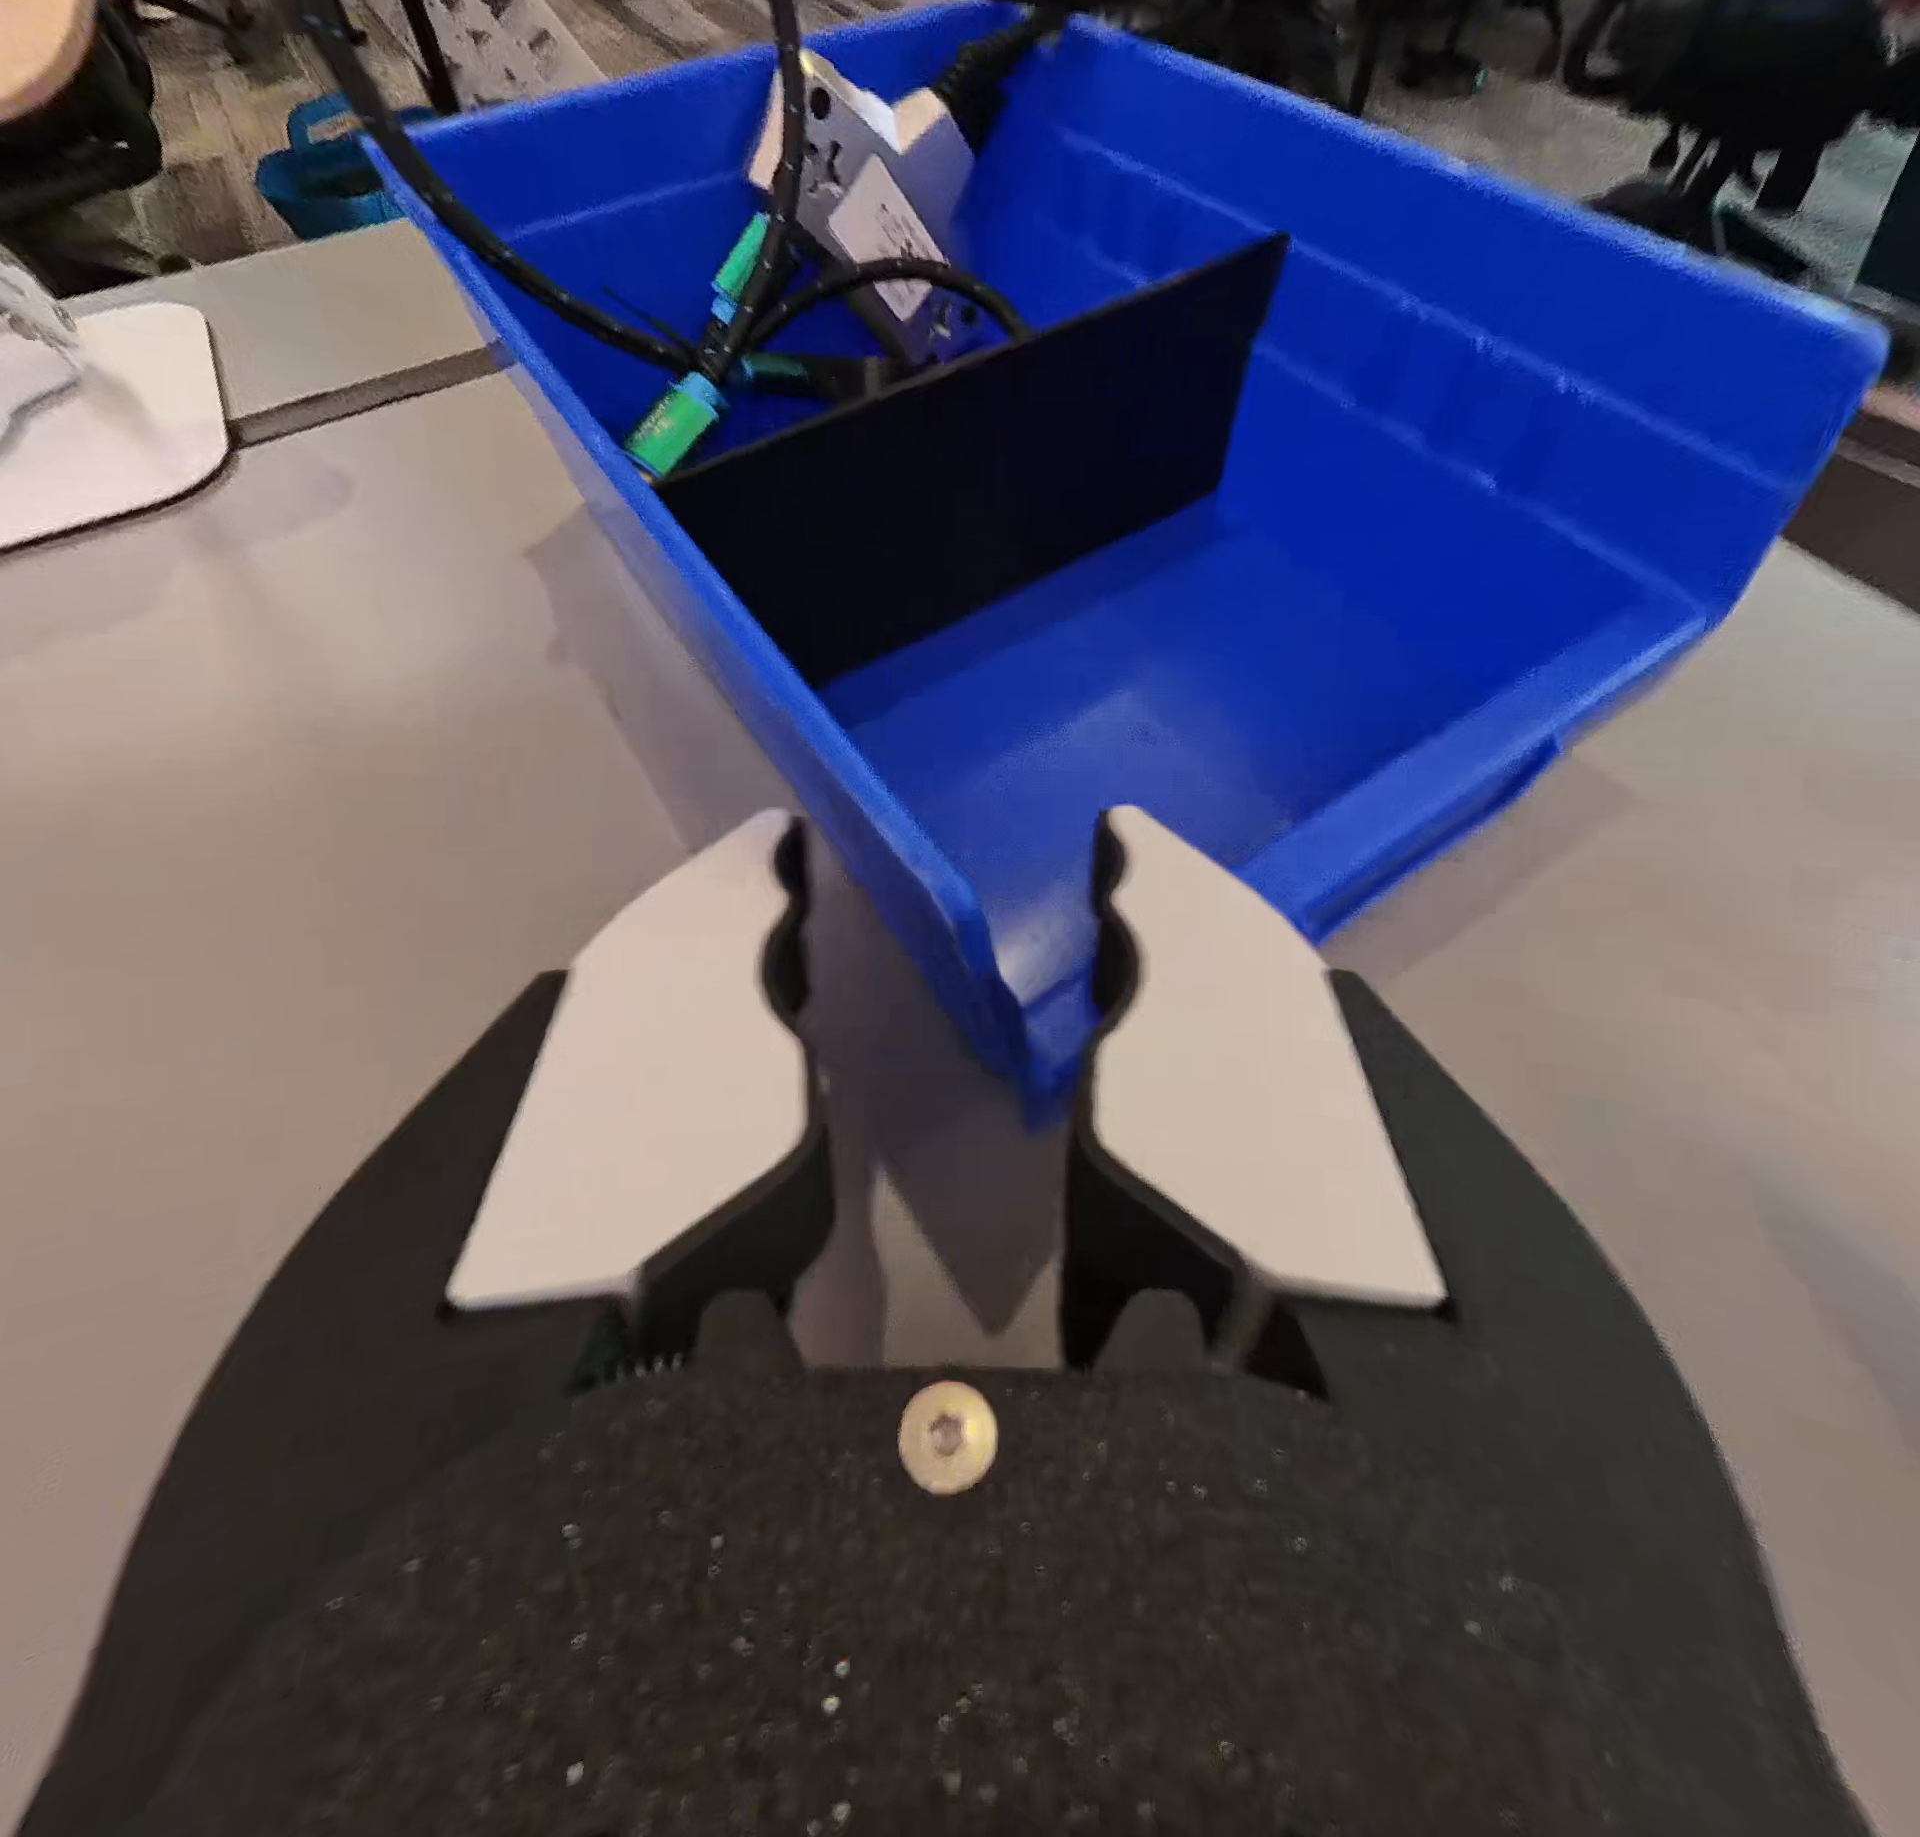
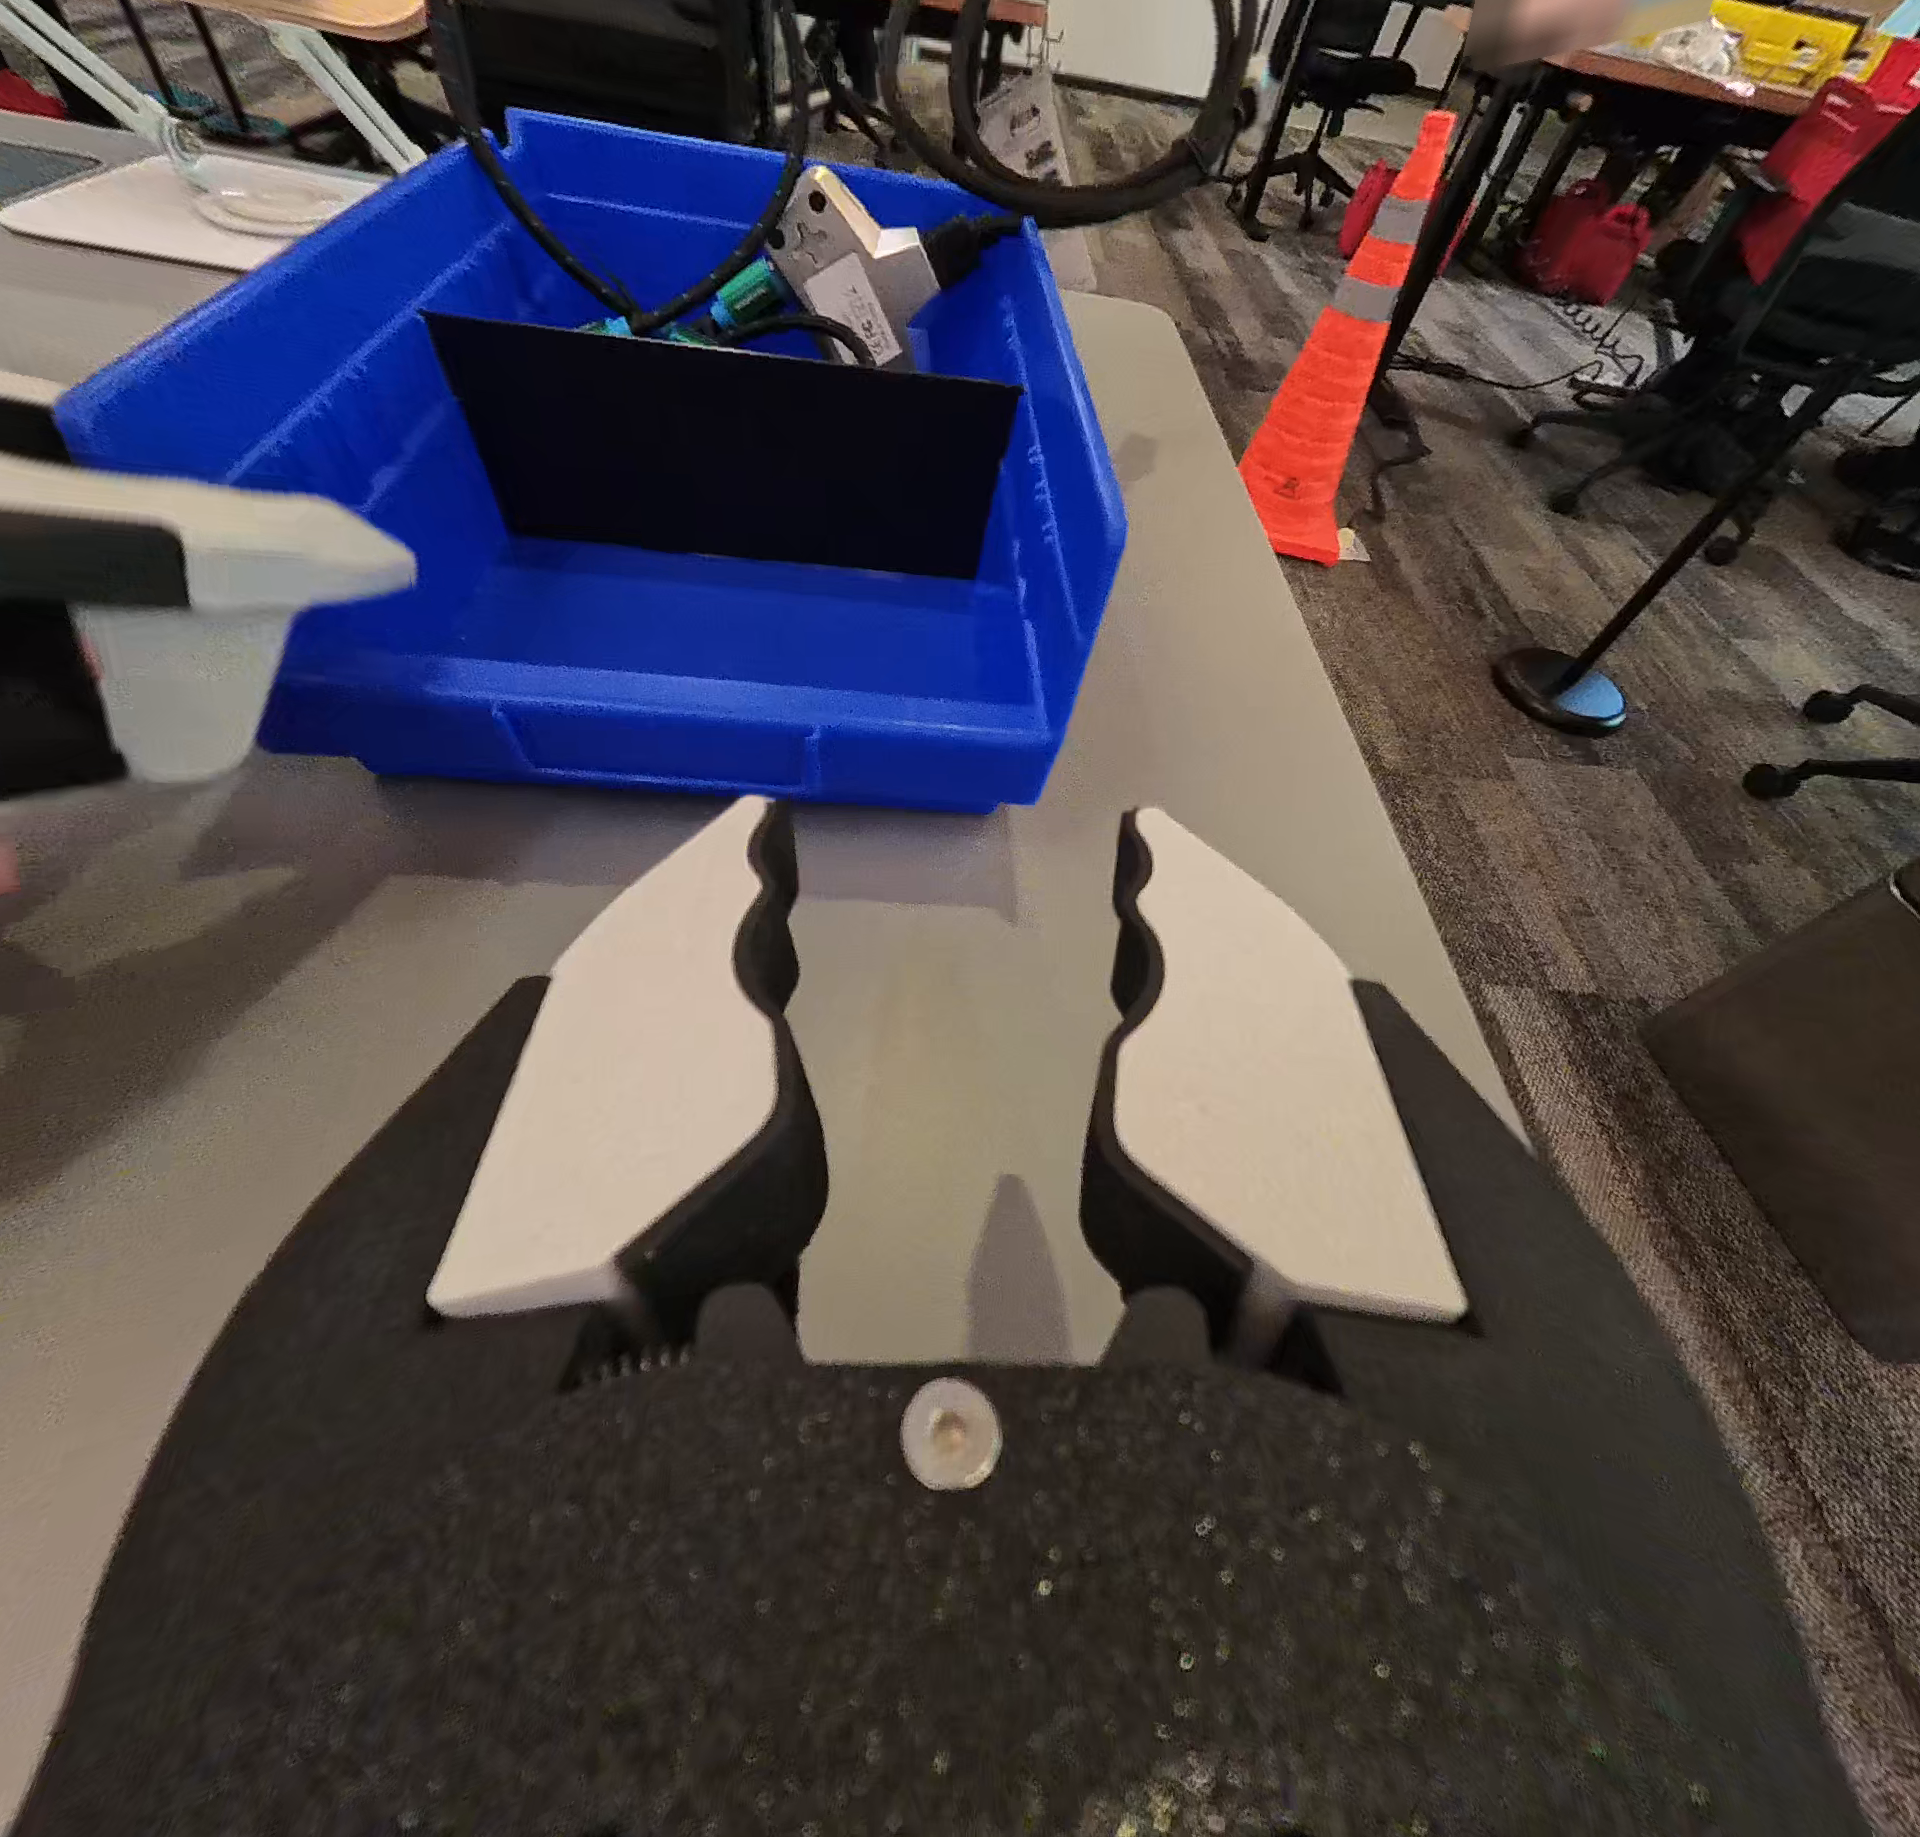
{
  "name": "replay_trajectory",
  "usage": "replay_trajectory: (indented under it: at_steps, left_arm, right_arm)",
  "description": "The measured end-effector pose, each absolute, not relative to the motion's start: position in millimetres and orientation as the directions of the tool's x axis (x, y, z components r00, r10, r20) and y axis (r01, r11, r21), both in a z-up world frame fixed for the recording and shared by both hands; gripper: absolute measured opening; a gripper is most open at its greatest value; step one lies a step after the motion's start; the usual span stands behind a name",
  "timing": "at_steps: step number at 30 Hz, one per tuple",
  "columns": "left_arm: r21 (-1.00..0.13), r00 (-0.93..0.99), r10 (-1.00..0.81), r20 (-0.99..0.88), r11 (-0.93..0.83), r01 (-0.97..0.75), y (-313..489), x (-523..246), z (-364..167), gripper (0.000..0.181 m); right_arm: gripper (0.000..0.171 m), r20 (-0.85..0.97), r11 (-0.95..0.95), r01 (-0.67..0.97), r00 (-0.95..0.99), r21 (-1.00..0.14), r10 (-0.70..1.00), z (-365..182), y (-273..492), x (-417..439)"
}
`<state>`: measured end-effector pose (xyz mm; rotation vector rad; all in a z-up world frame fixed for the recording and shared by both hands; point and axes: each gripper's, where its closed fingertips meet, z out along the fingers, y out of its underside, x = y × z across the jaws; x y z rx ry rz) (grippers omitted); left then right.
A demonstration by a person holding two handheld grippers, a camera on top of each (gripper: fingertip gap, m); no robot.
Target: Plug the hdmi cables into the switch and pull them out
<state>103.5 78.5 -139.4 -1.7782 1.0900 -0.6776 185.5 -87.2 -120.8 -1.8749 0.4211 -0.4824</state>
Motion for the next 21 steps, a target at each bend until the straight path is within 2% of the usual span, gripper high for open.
replay_trajectory:
  at_steps: [1, 4, 11, 13, 14, 16, 21]
  left_arm:
    - [-0.906, 0.471, -0.882, 0.007, -0.205, -0.371, 84, 103, -138, 0.026]
    - [-0.896, 0.533, -0.844, -0.061, -0.189, -0.402, 98, 89, -139, 0.015]
    - [-0.887, 0.582, -0.813, -0.018, -0.256, -0.385, 102, 57, -139, 0.005]
    - [-0.889, 0.574, -0.819, -0.01, -0.256, -0.38, 98, 51, -138, 0.004]
    - [-0.892, 0.569, -0.822, -0.011, -0.249, -0.376, 97, 48, -136, 0.004]
    - [-0.902, 0.567, -0.824, -0.021, -0.229, -0.367, 94, 40, -129, 0.004]
    - [-0.896, 0.592, -0.802, 0.081, -0.318, -0.309, 112, -2, -108, 0.004]
  right_arm:
    - [0.058, 0.118, -0.336, -0.067, 0.857, -0.939, -0.501, -123, -88, 185]
    - [0.058, 0.076, -0.294, -0.092, 0.855, -0.951, -0.513, -125, -85, 184]
    - [0.058, -0.152, -0.211, -0.305, 0.833, -0.929, -0.531, -137, -54, 178]
    - [0.047, -0.185, -0.21, -0.331, 0.839, -0.92, -0.511, -139, -42, 169]
    - [0.03, -0.176, -0.219, -0.328, 0.839, -0.919, -0.515, -140, -39, 166]
    - [0.003, -0.066, -0.287, -0.308, 0.776, -0.907, -0.627, -143, -46, 172]
    - [0.003, -0.011, -0.253, -0.23, 0.761, -0.94, -0.648, -102, -24, 138]
